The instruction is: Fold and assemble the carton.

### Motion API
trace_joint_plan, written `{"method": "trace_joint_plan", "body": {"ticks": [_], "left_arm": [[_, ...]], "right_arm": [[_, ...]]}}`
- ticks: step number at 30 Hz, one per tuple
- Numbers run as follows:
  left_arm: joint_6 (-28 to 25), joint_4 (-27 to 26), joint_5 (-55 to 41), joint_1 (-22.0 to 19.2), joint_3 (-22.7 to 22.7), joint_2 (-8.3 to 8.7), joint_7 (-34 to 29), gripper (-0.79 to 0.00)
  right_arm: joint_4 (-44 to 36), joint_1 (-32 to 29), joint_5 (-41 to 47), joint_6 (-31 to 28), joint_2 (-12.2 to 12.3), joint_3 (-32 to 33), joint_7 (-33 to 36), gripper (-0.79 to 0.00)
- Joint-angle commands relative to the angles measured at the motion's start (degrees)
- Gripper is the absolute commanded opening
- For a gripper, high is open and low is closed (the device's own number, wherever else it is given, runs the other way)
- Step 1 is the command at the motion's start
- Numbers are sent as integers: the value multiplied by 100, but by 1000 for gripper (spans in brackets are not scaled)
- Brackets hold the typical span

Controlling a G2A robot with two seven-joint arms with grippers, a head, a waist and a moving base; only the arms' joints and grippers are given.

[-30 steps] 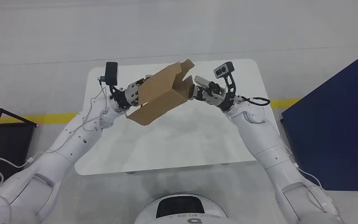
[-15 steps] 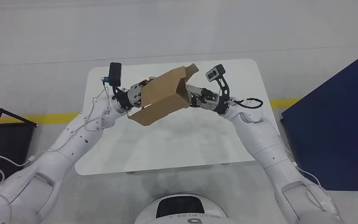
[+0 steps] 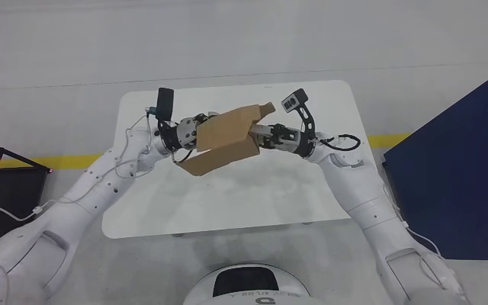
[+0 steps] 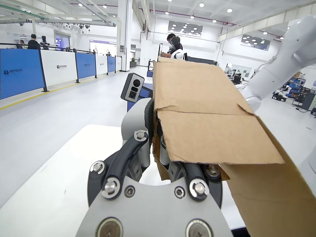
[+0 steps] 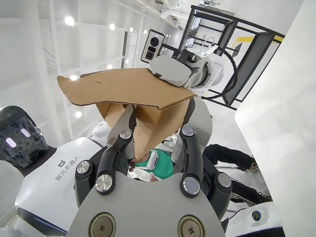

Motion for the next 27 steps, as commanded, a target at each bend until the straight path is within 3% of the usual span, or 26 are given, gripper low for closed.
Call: {"method": "trace_joint_plan", "body": {"ticks": [1,7,9,11,14,15,16,20,23,27], "left_arm": [[0,-15,9,-29,27,17,0,-785],[0,-114,-50,-54,0,77,1,-785],[0,-133,-52,-48,-4,93,1,-785],[0,-148,-62,-44,-11,106,1,-785],[0,-163,-58,-39,-17,120,1,-785],[0,-170,-59,-37,-20,124,1,-785],[0,-174,-59,-34,-22,128,1,-785],[0,-186,-67,-26,-35,139,1,-785],[0,-199,-59,-22,-38,146,1,-785],[0,-224,-67,-3,-35,162,1,-785]], "right_arm": [[-25,-6,-75,51,10,12,2,-468],[-85,-25,-316,214,34,10,-54,-570],[-96,-22,-384,243,37,0,-69,-646],[-105,-25,-396,264,38,-4,-84,-785],[-130,-41,-365,230,39,11,-115,-785],[-140,-48,-330,214,39,24,-119,-748],[-151,-59,-284,192,40,42,-127,-557],[-188,-112,-59,67,45,147,-141,-71],[-149,-146,162,-35,55,288,-178,-95],[-111,-232,443,-189,80,503,-138,-215]]}}
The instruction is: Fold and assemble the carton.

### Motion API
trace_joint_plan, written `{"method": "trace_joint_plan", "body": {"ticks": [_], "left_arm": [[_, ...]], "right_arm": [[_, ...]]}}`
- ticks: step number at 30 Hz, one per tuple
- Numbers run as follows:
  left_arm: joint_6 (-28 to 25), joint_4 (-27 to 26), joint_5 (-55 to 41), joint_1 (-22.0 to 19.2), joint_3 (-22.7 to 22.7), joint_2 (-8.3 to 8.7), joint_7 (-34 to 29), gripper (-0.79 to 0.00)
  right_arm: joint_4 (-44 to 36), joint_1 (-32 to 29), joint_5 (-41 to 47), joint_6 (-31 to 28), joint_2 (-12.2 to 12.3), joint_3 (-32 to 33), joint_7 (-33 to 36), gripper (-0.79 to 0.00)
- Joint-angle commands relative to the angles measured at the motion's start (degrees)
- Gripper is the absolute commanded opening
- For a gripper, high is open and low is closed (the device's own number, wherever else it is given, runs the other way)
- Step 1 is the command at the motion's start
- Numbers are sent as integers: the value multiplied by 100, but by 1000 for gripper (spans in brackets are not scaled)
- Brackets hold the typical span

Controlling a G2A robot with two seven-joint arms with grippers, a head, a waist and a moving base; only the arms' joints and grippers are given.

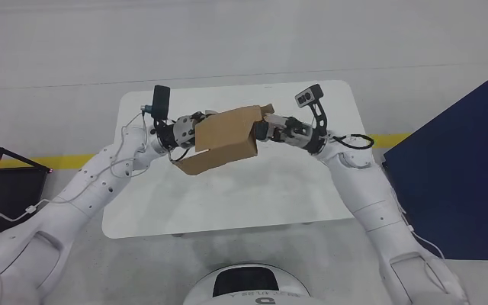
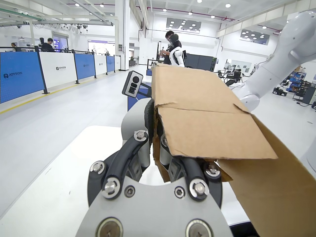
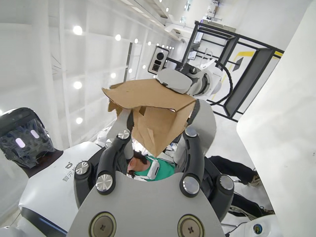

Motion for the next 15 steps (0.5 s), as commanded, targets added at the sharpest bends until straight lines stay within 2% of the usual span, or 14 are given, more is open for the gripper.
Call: {"method": "trace_joint_plan", "body": {"ticks": [1,8,10,15], "left_arm": [[0,-17,-23,15,8,9,0,-785],[0,37,65,18,150,34,0,-785],[0,123,204,-18,224,32,0,-785],[0,351,571,-128,330,14,0,-785]], "right_arm": [[-2,-55,108,-69,14,101,32,-252],[-169,-332,502,-360,70,503,117,-277],[-253,-442,643,-473,82,615,146,-317],[-466,-649,886,-626,103,821,186,-345]]}}
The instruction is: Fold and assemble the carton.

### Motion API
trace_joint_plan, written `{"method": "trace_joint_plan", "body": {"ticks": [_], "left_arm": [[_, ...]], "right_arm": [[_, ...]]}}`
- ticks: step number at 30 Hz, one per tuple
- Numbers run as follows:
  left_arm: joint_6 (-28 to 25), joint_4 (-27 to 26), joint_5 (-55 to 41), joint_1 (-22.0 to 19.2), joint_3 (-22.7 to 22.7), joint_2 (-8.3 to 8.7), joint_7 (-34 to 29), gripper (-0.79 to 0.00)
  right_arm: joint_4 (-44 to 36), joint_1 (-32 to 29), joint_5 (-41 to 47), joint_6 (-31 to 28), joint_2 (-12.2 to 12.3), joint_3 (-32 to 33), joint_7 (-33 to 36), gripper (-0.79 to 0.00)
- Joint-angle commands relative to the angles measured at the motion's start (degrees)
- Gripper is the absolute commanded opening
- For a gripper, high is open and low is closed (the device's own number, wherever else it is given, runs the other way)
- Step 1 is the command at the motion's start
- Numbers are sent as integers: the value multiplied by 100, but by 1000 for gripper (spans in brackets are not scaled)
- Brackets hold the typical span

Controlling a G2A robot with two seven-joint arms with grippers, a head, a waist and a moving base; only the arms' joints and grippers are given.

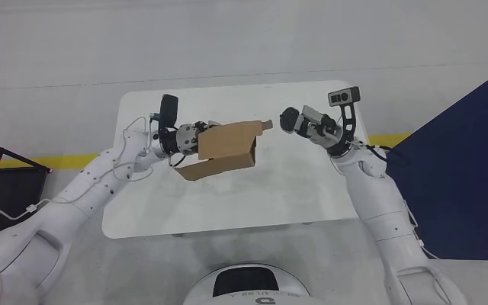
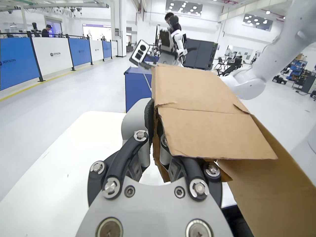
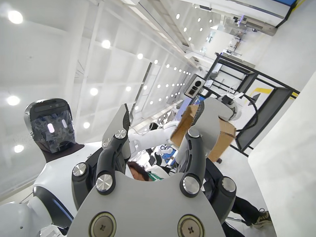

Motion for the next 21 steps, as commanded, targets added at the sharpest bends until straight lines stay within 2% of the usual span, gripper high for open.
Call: {"method": "trace_joint_plan", "body": {"ticks": [1,4,13,21], "left_arm": [[0,63,68,-22,0,-10,0,-785],[0,86,104,-33,-5,-29,0,-785],[0,73,227,-86,-29,-79,0,-785],[0,177,255,-111,-76,-122,0,-785]], "right_arm": [[-75,-50,83,-18,3,48,17,-348],[-192,-72,57,47,3,26,85,-394],[-165,181,-578,344,-55,-428,-82,-391],[-131,275,-785,410,-76,-589,-85,-363]]}}
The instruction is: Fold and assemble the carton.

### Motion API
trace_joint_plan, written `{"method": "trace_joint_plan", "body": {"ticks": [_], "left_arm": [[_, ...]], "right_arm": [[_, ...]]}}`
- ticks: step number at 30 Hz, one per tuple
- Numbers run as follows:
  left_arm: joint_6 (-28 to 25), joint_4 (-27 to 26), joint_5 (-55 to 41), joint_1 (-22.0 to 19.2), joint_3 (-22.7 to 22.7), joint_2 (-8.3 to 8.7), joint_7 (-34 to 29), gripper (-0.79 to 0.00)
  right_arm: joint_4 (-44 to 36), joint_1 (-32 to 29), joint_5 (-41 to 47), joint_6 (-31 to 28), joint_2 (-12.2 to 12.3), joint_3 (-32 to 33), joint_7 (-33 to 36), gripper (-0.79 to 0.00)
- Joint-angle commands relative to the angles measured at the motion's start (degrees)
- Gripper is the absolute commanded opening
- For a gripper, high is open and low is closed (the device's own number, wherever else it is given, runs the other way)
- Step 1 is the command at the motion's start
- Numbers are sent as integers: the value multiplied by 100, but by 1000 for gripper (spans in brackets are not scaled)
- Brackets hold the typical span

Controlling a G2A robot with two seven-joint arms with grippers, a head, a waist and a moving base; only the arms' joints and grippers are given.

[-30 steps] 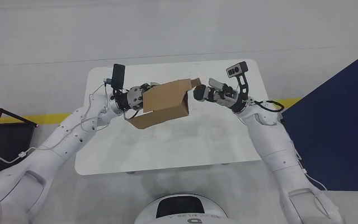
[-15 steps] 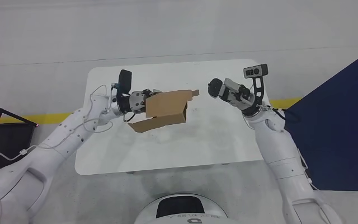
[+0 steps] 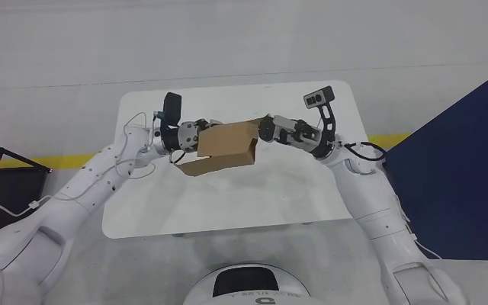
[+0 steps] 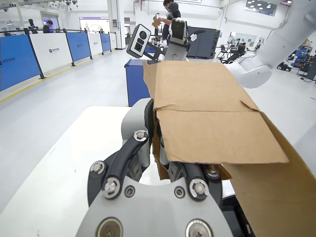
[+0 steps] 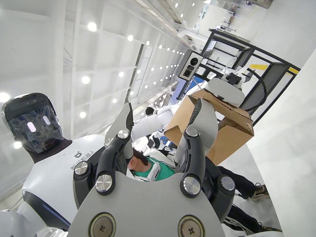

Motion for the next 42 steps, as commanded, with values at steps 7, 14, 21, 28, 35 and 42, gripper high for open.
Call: {"method": "trace_joint_plan", "body": {"ticks": [7,14,21,28,35,42], "left_arm": [[0,124,152,-19,-84,-50,0,-785],[0,178,348,-14,-142,-102,0,-785],[0,191,564,2,-204,-140,0,-785],[100,240,1180,-13,-245,-174,99,-785],[185,232,1370,-3,-355,-194,185,-785],[233,206,1510,45,-483,-180,232,-785]], "right_arm": [[-48,-4,-98,2,3,-16,-16,-342],[-84,42,-318,124,-10,-175,-28,-348],[-48,143,-455,184,-44,-360,-123,-345],[-70,191,-573,230,-56,-455,-161,-363],[-58,256,-809,390,-68,-580,-283,-382],[-32,299,-860,421,-77,-624,-375,-391]]}}
